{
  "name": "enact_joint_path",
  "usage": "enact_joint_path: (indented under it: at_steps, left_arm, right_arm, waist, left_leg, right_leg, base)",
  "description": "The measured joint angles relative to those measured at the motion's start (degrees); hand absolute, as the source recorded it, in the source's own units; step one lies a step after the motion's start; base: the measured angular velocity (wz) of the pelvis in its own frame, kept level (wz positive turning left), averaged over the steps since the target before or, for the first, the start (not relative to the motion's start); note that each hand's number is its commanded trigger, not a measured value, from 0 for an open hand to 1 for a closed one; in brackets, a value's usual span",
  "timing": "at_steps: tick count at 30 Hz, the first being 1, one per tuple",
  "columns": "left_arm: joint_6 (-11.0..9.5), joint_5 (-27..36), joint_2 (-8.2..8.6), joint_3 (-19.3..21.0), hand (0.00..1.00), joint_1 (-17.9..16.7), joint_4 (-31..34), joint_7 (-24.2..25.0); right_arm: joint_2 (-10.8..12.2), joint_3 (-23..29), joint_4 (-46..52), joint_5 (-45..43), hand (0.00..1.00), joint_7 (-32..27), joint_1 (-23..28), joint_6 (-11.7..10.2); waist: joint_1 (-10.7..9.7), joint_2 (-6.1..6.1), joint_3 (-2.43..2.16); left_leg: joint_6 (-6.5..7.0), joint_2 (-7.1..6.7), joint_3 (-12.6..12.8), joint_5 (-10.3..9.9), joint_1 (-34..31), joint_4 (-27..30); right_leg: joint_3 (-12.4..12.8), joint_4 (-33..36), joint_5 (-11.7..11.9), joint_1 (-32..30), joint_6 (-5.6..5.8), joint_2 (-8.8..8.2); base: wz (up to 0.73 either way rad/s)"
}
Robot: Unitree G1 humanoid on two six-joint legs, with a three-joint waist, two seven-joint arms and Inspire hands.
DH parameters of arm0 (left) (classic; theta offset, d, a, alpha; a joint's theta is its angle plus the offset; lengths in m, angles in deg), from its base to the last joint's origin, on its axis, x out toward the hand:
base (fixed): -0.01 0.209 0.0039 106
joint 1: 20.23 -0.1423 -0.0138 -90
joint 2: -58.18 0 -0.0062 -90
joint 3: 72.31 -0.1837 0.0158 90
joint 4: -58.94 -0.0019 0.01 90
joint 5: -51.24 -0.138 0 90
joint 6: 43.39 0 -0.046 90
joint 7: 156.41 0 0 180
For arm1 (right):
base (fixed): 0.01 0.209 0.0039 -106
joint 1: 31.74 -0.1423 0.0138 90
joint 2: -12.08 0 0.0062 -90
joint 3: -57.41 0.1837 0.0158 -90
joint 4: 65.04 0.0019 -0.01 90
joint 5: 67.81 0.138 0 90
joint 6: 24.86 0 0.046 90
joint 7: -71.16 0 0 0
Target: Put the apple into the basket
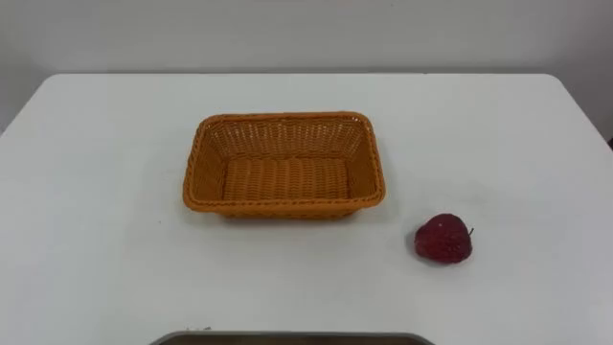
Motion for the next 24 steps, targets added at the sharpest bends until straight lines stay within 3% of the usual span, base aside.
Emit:
enact_joint_path:
  at_steps: [6, 11, 14, 15, 19, 24]
  left_arm:
    - [0.0, 0.0, 0.03, 0.0, 0.00, 0.3, -0.1, 0.1]
    - [-0.1, -0.1, 0.32, 0.0, 0.00, 0.3, -1.1, -0.6]
    - [-0.3, -0.1, 0.80, 0.3, 0.00, 0.3, -1.2, -0.6]
    - [-0.4, -0.1, 0.80, 0.7, 0.00, 0.2, -1.2, -0.6]
    - [-1.1, 1.2, 0.81, 3.8, 0.00, -0.2, -1.1, -0.8]
    - [-3.4, 1.5, 0.37, 6.6, 0.00, -1.3, -0.9, -1.9]
  right_arm:
    - [0.0, -0.1, -0.1, 0.8, 0.00, -0.1, -0.6, 0.0]
    - [0.4, 0.3, -0.4, 10.7, 0.00, -2.9, -0.6, 0.0]
    - [0.5, 5.6, -0.3, 23.7, 0.00, -4.7, -0.8, -0.6]
    - [0.5, 8.5, -0.3, 31.5, 0.00, -5.4, -0.8, -0.8]
    - [0.5, 17.3, 0.7, 53.2, 0.00, -8.3, -1.0, -2.2]
    - [0.5, 26.3, 4.6, 71.2, 0.00, -14.6, -0.9, -5.3]
  waist:
    - [0.3, -0.08, 0.01]
    - [0.0, -0.11, -0.02]
    - [-0.2, 0.06, 0.06]
    - [-0.4, -0.02, 0.12]
    - [-2.8, -0.14, 0.14]
    - [-4.8, -0.50, 0.04]
  left_leg:
    - [0.00, 0.03, 0.0, 0.0, -0.2, 0.0]
    - [0.01, 0.07, 0.1, 0.0, 0.0, 0.1]
    - [0.01, 0.10, 0.1, 0.0, 0.3, 0.0]
    - [0.01, 0.11, 0.1, 0.0, 0.3, 0.0]
    - [0.07, 0.06, 0.1, -0.1, 0.5, 0.0]
    - [0.09, 0.01, 0.5, -0.1, 0.9, 0.1]
  right_leg:
    - [0.1, 0.1, 0.0, -0.6, -0.01, 0.01]
    - [0.2, 0.3, 0.0, -0.5, -0.02, 0.03]
    - [0.2, 0.6, 0.0, -0.3, -0.01, 0.00]
    - [0.2, 0.5, 0.0, 0.0, -0.01, 0.02]
    - [0.2, 0.1, 0.0, 0.5, -0.02, 0.10]
    - [0.2, 0.2, 0.0, 0.4, -0.01, 0.06]
  base:
    - [0.00]
    - [0.00]
    - [0.00]
    - [0.05]
    - [0.02]
    - [-0.05]
